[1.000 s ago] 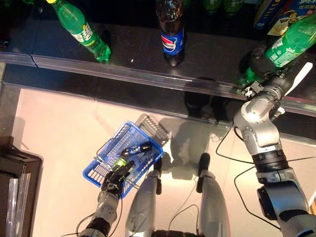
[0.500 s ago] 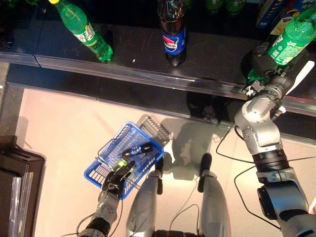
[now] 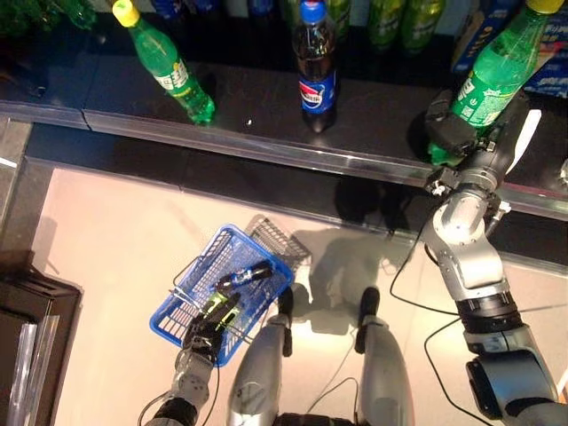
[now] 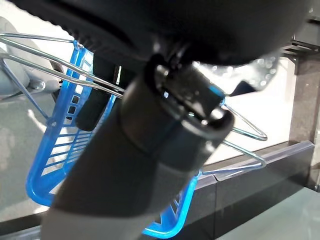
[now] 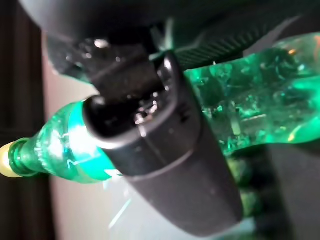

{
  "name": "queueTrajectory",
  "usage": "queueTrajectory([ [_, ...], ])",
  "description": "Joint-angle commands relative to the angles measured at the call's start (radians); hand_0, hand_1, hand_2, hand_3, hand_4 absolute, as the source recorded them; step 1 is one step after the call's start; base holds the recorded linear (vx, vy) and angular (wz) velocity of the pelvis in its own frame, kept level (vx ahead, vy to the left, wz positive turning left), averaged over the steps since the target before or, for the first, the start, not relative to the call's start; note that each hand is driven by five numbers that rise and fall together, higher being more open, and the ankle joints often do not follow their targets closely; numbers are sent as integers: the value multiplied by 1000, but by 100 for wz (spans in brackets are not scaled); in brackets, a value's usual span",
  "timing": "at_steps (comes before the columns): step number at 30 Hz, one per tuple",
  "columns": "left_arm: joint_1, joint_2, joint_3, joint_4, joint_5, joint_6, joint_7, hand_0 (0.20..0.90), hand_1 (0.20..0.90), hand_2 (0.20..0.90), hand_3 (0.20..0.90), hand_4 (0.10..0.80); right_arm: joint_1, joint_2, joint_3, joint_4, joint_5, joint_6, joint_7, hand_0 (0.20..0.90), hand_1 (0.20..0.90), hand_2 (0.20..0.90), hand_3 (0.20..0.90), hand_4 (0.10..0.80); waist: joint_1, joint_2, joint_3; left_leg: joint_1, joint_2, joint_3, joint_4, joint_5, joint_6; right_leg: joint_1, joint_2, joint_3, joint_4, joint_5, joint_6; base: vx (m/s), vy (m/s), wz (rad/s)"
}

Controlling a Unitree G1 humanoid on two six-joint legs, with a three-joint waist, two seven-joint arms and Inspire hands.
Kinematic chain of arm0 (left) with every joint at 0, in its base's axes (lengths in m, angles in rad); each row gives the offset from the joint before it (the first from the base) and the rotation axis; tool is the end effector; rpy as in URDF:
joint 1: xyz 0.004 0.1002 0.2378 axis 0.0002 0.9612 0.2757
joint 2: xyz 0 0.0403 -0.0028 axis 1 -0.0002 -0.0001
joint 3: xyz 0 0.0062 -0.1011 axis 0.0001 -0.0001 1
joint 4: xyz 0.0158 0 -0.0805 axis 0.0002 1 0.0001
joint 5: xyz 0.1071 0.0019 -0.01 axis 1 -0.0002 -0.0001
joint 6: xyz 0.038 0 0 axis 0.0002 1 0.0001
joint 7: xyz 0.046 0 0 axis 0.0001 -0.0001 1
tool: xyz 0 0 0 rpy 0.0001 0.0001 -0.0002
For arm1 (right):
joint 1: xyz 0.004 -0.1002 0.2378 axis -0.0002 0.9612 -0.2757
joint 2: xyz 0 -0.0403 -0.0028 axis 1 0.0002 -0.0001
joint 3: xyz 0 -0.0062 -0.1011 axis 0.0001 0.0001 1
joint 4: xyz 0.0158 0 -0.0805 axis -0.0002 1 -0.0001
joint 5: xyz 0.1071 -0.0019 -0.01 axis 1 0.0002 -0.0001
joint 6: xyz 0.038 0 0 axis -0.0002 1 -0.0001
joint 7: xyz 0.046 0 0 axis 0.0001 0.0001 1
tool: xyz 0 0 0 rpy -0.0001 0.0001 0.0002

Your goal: Pick up the drink and place into the basket.

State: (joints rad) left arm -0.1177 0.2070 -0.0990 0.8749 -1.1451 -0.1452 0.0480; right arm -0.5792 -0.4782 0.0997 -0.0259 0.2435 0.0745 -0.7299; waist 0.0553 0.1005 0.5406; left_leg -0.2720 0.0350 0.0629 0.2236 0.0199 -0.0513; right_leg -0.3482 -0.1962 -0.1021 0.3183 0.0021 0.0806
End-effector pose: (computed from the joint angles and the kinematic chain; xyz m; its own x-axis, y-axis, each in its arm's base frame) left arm 0.1762 0.2049 -0.0730 0.7415 0.2160 -0.6353 -0.6140 0.6003 -0.5125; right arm 0.2875 -0.1758 0.2004 0.7208 -0.4579 0.5203 0.4958 0.8652 0.0745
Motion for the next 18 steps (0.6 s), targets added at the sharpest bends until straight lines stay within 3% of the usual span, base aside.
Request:
queueTrajectory([
  [1, 127, 3, 6, -202, -34, -78, -129, 300, 300, 300, 200, 100, -128, -129, -57, -282, -105, -205, 56, 300, 300, 300, 200, 100, -14, -14, -79, 7, -3, -16, 123, -36, 15, 109, 36, -32, 13, -78, -82, 52, -3, 1],
  [13, 171, 3, 19, -235, -27, -78, -152, 300, 300, 300, 200, 100, 0, -83, 3, -374, -5, -189, 195, 300, 300, 300, 200, 100, -10, -39, -153, 103, 5, -9, 96, -53, 9, 220, 38, -42, -9, -100, -84, 50, -10, 1],
  [18, 191, 11, 10, -331, -44, -88, -158, 300, 300, 300, 200, 100, 58, -38, 74, -403, 81, -167, 299, 300, 300, 300, 200, 100, -2, -39, -178, 144, 6, -12, 69, -50, 6, 264, 36, -50, -22, -109, -81, 35, 10, 8],
])
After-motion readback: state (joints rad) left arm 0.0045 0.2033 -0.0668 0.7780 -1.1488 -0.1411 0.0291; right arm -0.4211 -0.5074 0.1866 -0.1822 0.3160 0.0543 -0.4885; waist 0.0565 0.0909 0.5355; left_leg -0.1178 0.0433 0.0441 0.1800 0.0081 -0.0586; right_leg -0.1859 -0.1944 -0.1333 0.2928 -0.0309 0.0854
